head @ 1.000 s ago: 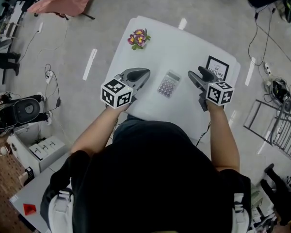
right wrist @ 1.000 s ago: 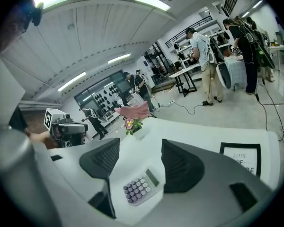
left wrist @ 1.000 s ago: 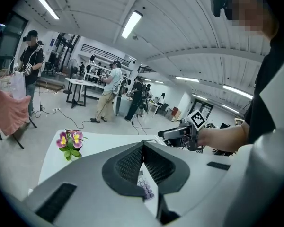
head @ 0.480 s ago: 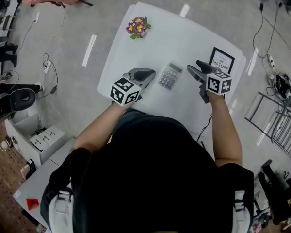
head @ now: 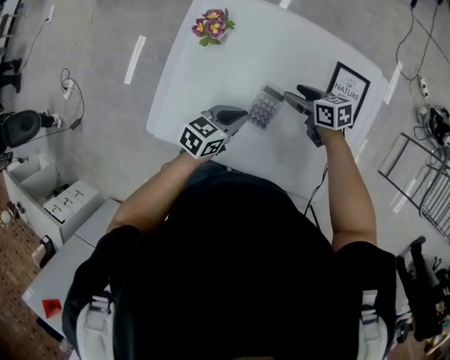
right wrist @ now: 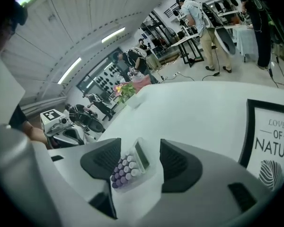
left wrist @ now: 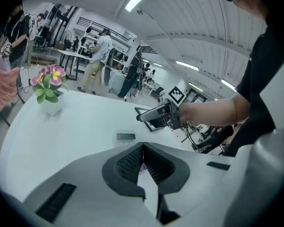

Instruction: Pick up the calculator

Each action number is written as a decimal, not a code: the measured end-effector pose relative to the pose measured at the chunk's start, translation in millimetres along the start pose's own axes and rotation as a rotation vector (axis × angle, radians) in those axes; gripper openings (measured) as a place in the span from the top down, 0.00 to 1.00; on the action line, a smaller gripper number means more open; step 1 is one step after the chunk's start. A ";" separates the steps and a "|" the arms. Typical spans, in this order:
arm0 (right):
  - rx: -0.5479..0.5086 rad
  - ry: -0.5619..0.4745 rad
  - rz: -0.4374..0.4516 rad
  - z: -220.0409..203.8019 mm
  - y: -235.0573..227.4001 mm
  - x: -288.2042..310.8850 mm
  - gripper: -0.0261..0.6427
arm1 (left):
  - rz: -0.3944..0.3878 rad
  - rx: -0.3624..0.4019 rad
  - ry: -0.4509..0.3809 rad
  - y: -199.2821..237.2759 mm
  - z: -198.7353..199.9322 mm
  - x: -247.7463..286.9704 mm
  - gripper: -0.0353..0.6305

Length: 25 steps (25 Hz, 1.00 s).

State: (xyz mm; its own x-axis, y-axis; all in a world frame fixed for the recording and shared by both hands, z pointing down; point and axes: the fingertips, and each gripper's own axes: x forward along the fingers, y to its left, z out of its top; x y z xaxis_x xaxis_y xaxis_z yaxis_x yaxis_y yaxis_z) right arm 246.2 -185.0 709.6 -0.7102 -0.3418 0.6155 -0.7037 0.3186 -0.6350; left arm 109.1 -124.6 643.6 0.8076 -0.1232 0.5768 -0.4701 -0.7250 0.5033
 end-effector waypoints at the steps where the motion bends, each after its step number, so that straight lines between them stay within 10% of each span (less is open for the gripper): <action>1: 0.003 0.007 0.003 -1.9 -0.9 4.1 0.56 | -0.010 -0.002 0.011 -1.3 -6.3 3.4 0.92; 25: -0.096 0.146 0.086 -37.2 -8.1 65.8 0.62 | -0.062 -0.100 0.187 1.5 -108.8 71.3 0.92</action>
State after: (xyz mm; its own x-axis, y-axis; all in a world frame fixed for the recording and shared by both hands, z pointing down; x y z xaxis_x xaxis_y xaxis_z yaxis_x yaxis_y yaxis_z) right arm 204.4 -177.2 772.6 -0.7584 -0.1803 0.6264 -0.6341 0.4266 -0.6449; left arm 127.2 -60.7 755.5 0.7601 0.0540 0.6475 -0.4625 -0.6550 0.5976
